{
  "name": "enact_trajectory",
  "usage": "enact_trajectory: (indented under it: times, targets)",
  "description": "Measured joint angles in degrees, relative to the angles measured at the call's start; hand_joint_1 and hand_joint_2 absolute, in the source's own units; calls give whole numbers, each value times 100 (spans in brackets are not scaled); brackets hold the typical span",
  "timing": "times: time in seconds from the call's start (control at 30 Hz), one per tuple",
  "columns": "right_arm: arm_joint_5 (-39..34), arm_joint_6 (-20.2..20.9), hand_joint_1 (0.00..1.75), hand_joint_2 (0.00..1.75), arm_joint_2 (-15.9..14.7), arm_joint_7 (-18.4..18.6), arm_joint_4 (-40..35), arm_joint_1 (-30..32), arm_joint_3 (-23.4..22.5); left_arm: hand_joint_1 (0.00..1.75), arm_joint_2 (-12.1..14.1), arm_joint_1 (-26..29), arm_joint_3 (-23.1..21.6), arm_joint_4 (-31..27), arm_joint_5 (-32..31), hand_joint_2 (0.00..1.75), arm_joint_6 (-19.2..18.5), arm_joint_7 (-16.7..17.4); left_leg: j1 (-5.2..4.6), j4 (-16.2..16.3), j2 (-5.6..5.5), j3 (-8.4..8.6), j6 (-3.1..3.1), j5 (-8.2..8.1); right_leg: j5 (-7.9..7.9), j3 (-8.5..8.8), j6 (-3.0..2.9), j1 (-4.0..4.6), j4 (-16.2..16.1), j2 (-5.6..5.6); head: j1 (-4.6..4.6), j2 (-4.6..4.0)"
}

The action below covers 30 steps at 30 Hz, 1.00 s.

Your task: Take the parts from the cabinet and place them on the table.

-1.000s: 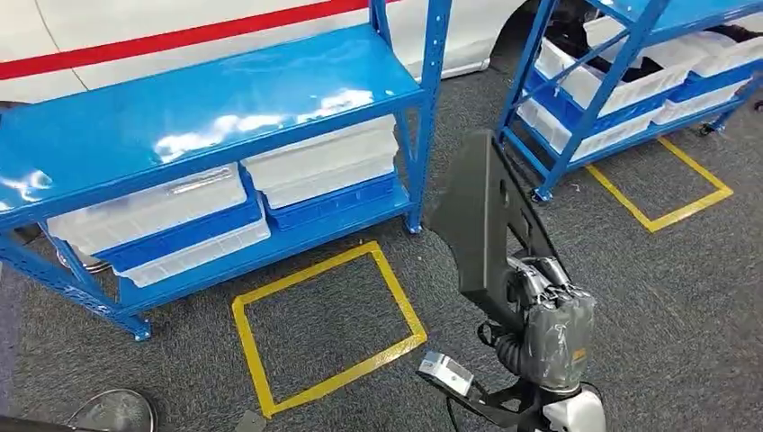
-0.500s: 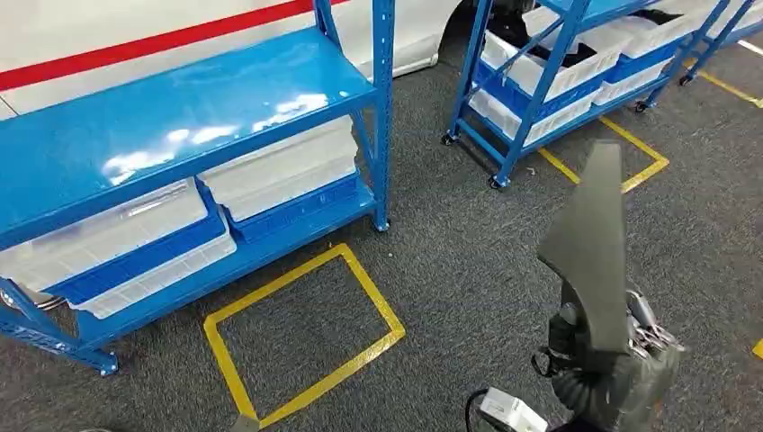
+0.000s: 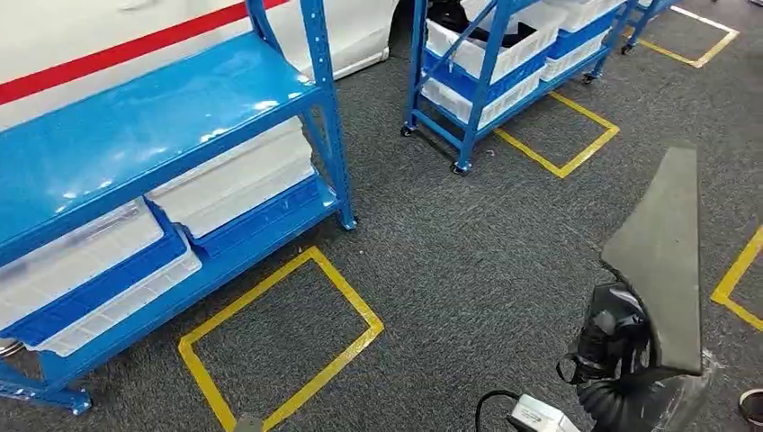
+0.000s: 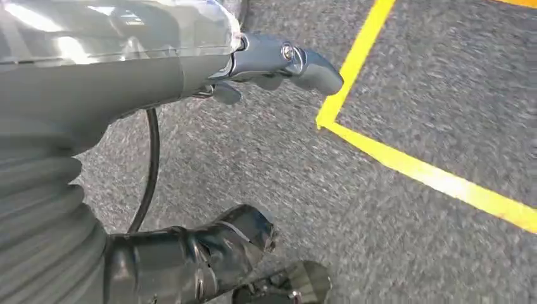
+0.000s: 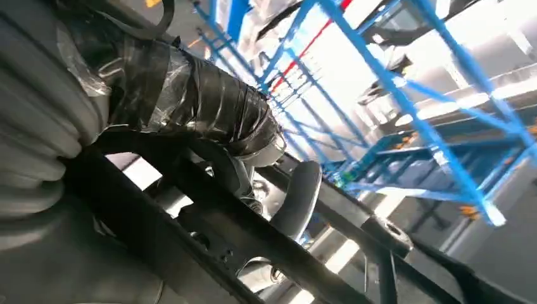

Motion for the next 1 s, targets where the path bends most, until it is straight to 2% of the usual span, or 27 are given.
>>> enact_trajectory:
  times: [0.03,0.07,0.1,0.13,0.17,0.2,0.23,0.27,0.3,0.33,0.37,0.43,0.47,0.5,0.53,0.57,0.6,0.63,0.67,0.7,0.73,0.77,0.8,0.83,0.93,0.97,1.0]
  targets:
    - [0,-2,175,175,15,-2,0,0,0,0,0,1,9,0,0,175,4,-2,2,382,-102,-170,-9,-235,6,-9,-25,0,1,43,0,0]
    - [-2,-2,175,175,35,-4,0,5,0,0,0,6,26,0,0,175,4,-4,2,926,-149,-414,-19,-493,8,-14,-39,7,1,100,0,2]
    - [-11,-4,175,175,41,-4,0,10,-2,0,0,12,42,0,2,175,4,-4,2,1414,-168,-640,-22,-658,9,-16,-40,19,4,170,-2,0]
    - [-11,-4,175,175,46,-4,0,17,-4,0,0,19,55,0,7,175,4,-4,2,1629,-170,-750,-14,-660,9,-13,-41,25,8,239,0,2]
    - [-11,-4,175,175,50,-4,0,27,-7,0,0,24,65,0,9,175,4,-4,2,1541,-175,-726,4,-513,9,-6,-41,30,13,312,-2,2]
    - [-13,-4,175,175,57,-4,0,28,-15,0,0,22,72,0,9,175,7,-4,1,1217,-187,-589,28,-272,9,1,-41,32,16,387,0,2]
    - [-28,-7,175,175,61,-13,0,29,-24,0,0,15,74,0,9,175,7,-4,1,717,-240,-370,59,18,9,14,-41,36,19,467,0,2]
    - [-50,-7,175,175,72,-29,0,29,-33,0,0,13,76,0,9,175,7,-4,-2,203,-373,-145,100,279,9,25,-40,37,20,536,0,0]
    - [-83,-9,175,175,94,-59,-2,29,-39,0,7,25,85,0,11,175,9,-2,-5,-98,-701,-24,147,300,12,6,-27,38,27,586,9,0]
    - [-103,-13,175,175,101,-81,-2,26,-42,0,7,24,90,0,13,175,13,-7,4,-221,-694,8,142,297,24,-32,0,34,50,673,0,2]
    - [-116,-17,175,175,109,-96,-4,36,-48,0,7,12,90,0,15,175,17,-2,-18,-217,-646,19,134,277,49,-72,42,2,41,713,-9,2]
    - [-181,-26,175,175,142,-147,-17,89,-109,0,4,0,94,0,24,175,22,7,-34,-256,-544,26,167,307,97,-94,122,-20,2,839,-4,2]
    - [-207,-31,175,175,151,-168,-35,111,-137,0,-7,0,98,0,32,175,24,7,49,-355,-466,52,208,365,59,-99,143,5,32,804,-4,2]
    - [-216,-33,175,175,153,-190,-39,129,-164,0,-9,-5,103,0,35,175,26,7,21,-390,-392,75,226,386,-32,-140,155,32,142,468,2,0]
    - [-227,-33,175,175,162,-214,-46,121,-188,0,-13,-3,107,0,35,175,28,7,14,-394,-325,76,253,391,-238,-271,168,35,428,252,7,0]
    - [-238,-33,175,175,183,-238,-48,124,-208,0,-13,8,114,0,35,175,28,7,0,-380,-239,69,258,387,-484,-484,191,22,890,149,9,2]
    - [-267,-33,175,175,190,-254,-48,139,-223,0,-13,23,120,0,35,175,28,7,-7,-366,-152,63,262,375,-671,-689,205,14,1331,104,4,0]
    - [-278,-33,175,175,199,-267,-48,160,-238,0,-13,30,129,0,35,175,28,11,-8,-354,-60,57,262,359,-745,-833,219,1,1629,88,11,2]
    - [-282,-33,175,175,207,-277,-48,185,-251,0,-13,29,131,0,37,175,28,13,-9,-346,17,61,257,349,-682,-836,230,-14,1650,78,6,2]
    - [-282,-33,175,175,231,-286,-48,204,-267,0,-13,23,136,0,42,175,28,15,-8,-338,83,66,250,334,-514,-715,237,-24,1433,61,9,2]
    - [-280,-33,175,175,247,-299,-48,221,-286,0,-13,18,138,0,42,175,28,20,-5,-324,154,76,237,312,-273,-468,236,-30,989,15,9,2]
    - [-280,-33,175,175,267,-330,-50,237,-306,0,-20,16,138,0,42,175,31,24,-2,-308,216,96,214,286,-28,-137,226,-30,401,-108,7,2]
    - [-280,-33,175,175,295,-365,-52,245,-328,0,-24,17,140,0,42,175,33,31,-13,-300,270,114,179,260,-98,39,205,5,42,-363,9,2]
    - [-278,-33,175,175,325,-386,-57,263,-341,0,-28,16,144,0,42,175,37,33,-52,-274,309,114,145,237,-56,29,164,45,23,-322,4,2]
    - [-291,-39,175,175,391,-444,-79,334,-394,0,-31,4,153,0,42,175,46,42,-51,-296,436,151,78,232,-59,-15,98,75,51,-143,4,2]
    - [-350,-39,175,175,446,-547,-85,374,-429,0,-37,-3,155,0,37,175,48,46,-45,-284,477,167,40,207,-36,-2,54,33,5,-78,4,2]
    - [-425,-39,175,175,511,-646,-100,417,-470,0,-39,-5,157,0,31,175,52,50,-11,-197,284,138,8,106,-18,16,26,20,-11,-40,5,0]
